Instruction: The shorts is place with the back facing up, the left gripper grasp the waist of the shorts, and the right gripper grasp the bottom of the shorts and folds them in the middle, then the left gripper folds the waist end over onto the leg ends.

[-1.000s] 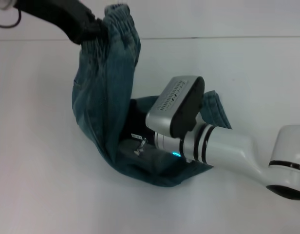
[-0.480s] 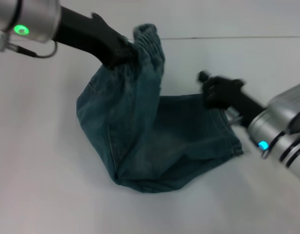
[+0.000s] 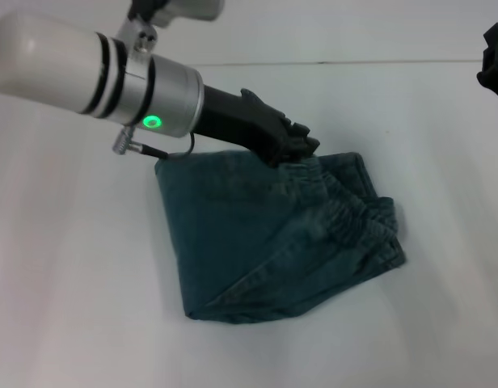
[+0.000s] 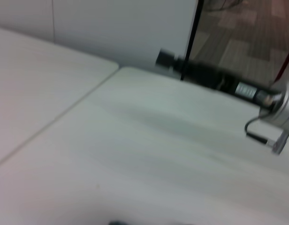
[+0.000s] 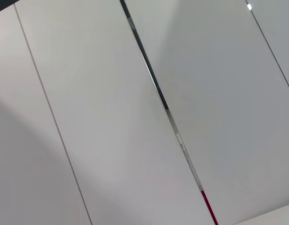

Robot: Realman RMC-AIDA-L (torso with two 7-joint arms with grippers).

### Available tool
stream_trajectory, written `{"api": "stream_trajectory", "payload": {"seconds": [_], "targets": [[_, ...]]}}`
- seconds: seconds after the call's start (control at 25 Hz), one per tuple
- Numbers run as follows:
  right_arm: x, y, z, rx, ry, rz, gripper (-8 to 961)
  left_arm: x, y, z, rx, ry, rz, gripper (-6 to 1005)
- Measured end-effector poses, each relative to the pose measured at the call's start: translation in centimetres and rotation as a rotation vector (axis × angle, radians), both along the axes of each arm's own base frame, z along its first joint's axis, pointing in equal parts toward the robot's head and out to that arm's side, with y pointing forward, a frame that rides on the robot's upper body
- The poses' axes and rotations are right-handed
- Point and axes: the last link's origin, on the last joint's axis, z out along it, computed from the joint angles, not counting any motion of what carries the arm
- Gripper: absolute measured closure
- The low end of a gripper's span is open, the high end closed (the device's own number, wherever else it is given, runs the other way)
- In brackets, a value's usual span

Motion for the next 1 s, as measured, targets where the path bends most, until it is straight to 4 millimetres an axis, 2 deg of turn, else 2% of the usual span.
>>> {"api": "stream_trajectory", "payload": {"seconds": [0.12, 0.2, 0.28, 0.4, 0.6, 0.72, 0.92, 1.0], "targets": [[-0.1, 0.0, 0.0, -0.005, 0.005, 0.006, 935, -0.7, -0.1, -1.5, -0.008, 0.004, 0.032, 881], [-0.3, 0.0, -0.3, -0.022, -0.001, 0.017, 935, -1.1, -0.1, -1.7, -0.007, -0.014, 0.054, 850], [-0.4, 0.1, -0.5, -0.053, -0.010, 0.036, 935, -1.4, -0.1, -1.2, 0.006, -0.065, 0.079, 819], [-0.6, 0.4, -0.1, -0.128, -0.010, 0.092, 935, -2.1, -0.5, 0.9, 0.048, -0.175, 0.098, 773], [-2.0, 1.2, 2.1, -0.302, 0.003, 0.260, 934, -5.0, -1.6, 4.7, 0.091, -0.330, 0.158, 546], [-3.6, 1.2, 4.3, -0.376, 0.021, 0.380, 934, -7.6, -2.8, 6.5, 0.114, -0.418, 0.216, 308], [-6.4, 0.8, 6.3, -0.604, -0.057, 0.527, 786, -11.9, -5.5, 7.8, 0.136, -0.504, 0.315, 88], [-7.4, 0.2, 6.6, -0.737, -0.154, 0.569, 705, -13.3, -6.5, 8.2, 0.137, -0.511, 0.346, 80]]}}
